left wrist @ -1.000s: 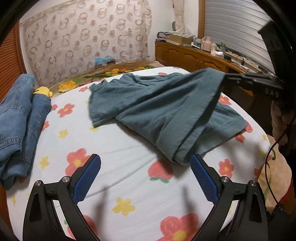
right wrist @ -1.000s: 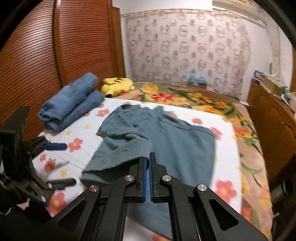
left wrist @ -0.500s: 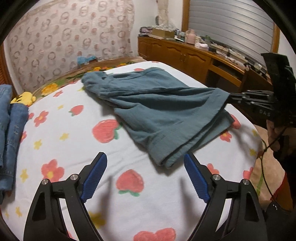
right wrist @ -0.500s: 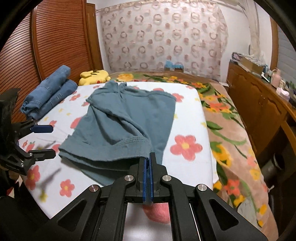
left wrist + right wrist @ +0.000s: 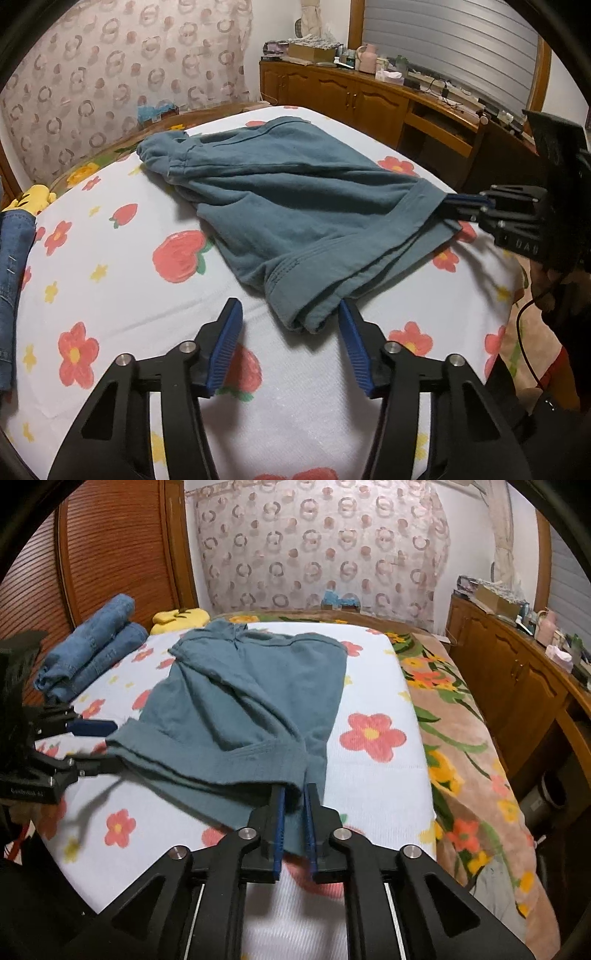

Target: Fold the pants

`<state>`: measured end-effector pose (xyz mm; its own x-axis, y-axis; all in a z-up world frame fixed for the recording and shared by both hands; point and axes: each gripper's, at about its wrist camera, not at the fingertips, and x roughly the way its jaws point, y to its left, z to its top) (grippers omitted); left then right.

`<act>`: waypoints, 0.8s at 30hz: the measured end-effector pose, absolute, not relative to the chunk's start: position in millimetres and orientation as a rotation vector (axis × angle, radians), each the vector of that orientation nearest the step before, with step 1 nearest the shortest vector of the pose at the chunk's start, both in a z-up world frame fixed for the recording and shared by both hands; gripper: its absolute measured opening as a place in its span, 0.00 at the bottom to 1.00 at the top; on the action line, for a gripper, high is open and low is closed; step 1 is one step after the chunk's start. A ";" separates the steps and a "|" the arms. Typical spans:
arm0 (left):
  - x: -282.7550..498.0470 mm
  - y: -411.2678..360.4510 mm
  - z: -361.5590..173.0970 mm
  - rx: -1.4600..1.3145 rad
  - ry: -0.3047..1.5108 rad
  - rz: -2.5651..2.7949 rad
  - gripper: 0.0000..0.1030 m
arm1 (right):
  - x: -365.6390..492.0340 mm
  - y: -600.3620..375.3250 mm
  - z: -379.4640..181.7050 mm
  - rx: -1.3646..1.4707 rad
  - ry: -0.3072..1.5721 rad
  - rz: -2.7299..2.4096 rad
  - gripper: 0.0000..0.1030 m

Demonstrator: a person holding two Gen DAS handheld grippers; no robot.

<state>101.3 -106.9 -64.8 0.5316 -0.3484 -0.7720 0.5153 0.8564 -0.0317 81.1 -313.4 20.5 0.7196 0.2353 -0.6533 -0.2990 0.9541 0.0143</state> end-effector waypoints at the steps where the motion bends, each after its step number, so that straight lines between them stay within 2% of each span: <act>1: 101.6 -108.1 -65.2 0.210 0.868 -0.519 0.53 | 81.0 -313.1 19.7 -0.096 0.714 0.296 0.14; 6: 107.5 -103.1 -63.7 0.161 0.866 -0.524 0.52 | 85.0 -318.9 19.6 -0.090 0.715 0.290 0.19; 8: 108.8 -99.3 -62.3 0.146 0.860 -0.520 0.52 | 86.8 -319.3 18.5 -0.099 0.715 0.274 0.30; 14: 112.2 -100.5 -68.1 0.157 0.877 -0.506 0.51 | 93.0 -325.1 14.3 -0.068 0.729 0.289 0.32; 17: 114.5 -105.9 -70.9 0.164 0.881 -0.508 0.43 | 93.9 -326.2 13.0 -0.057 0.726 0.295 0.32; 21: 112.9 -106.5 -68.7 0.152 0.871 -0.528 0.28 | 95.6 -329.8 11.8 -0.029 0.729 0.309 0.32; 24: 110.5 -104.7 -64.9 0.156 0.859 -0.525 0.16 | 97.5 -332.5 11.4 0.014 0.730 0.338 0.22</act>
<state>110.5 -104.7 -64.9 0.5351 -0.3776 -0.7557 0.5006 0.8623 -0.0764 97.5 -332.5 11.4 0.6936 0.3072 -0.6516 -0.2974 0.9459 0.1294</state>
